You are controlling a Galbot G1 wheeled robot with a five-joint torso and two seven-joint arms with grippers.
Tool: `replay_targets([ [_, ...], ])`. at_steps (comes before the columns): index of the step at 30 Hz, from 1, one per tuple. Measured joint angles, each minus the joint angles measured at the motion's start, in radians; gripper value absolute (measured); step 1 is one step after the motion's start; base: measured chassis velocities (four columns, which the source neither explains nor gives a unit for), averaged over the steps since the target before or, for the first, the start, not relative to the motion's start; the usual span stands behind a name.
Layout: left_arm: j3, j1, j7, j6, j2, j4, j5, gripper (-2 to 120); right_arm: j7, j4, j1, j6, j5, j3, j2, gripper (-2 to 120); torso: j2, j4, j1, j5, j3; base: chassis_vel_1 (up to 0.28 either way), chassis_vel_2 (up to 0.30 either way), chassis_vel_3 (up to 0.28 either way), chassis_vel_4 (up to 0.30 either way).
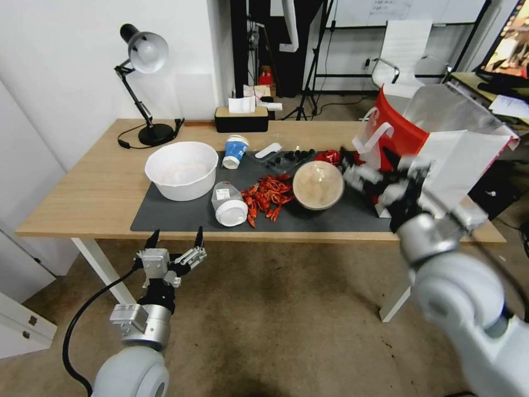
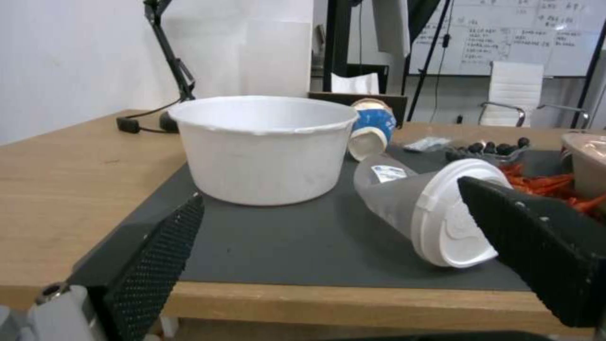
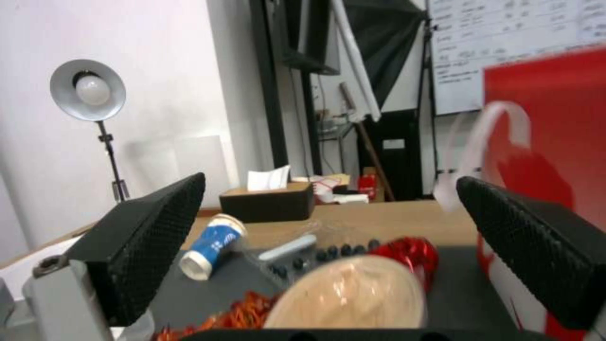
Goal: Pick up the trash from the table and place it into the takeout bag.
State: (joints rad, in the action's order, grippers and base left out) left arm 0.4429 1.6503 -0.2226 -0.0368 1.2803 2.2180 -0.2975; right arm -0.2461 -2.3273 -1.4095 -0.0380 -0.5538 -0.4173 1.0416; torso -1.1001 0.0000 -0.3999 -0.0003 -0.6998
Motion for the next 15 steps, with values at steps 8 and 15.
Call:
replay_targets([
  [8,0.002,0.001,0.004,-0.023,0.005,-0.025,0.008,100,0.022,0.057,-0.224,0.227,0.251,0.026,0.149,100,0.0,0.0,0.0,0.0001,0.0,0.0,0.0,0.0,0.0],
  [15,-0.004,0.001,0.011,-0.044,0.001,-0.052,0.014,100,0.031,0.124,-0.328,0.338,0.378,0.038,0.242,100,0.0,0.0,0.0,0.0002,0.0,0.0,0.0,0.0,0.0],
])
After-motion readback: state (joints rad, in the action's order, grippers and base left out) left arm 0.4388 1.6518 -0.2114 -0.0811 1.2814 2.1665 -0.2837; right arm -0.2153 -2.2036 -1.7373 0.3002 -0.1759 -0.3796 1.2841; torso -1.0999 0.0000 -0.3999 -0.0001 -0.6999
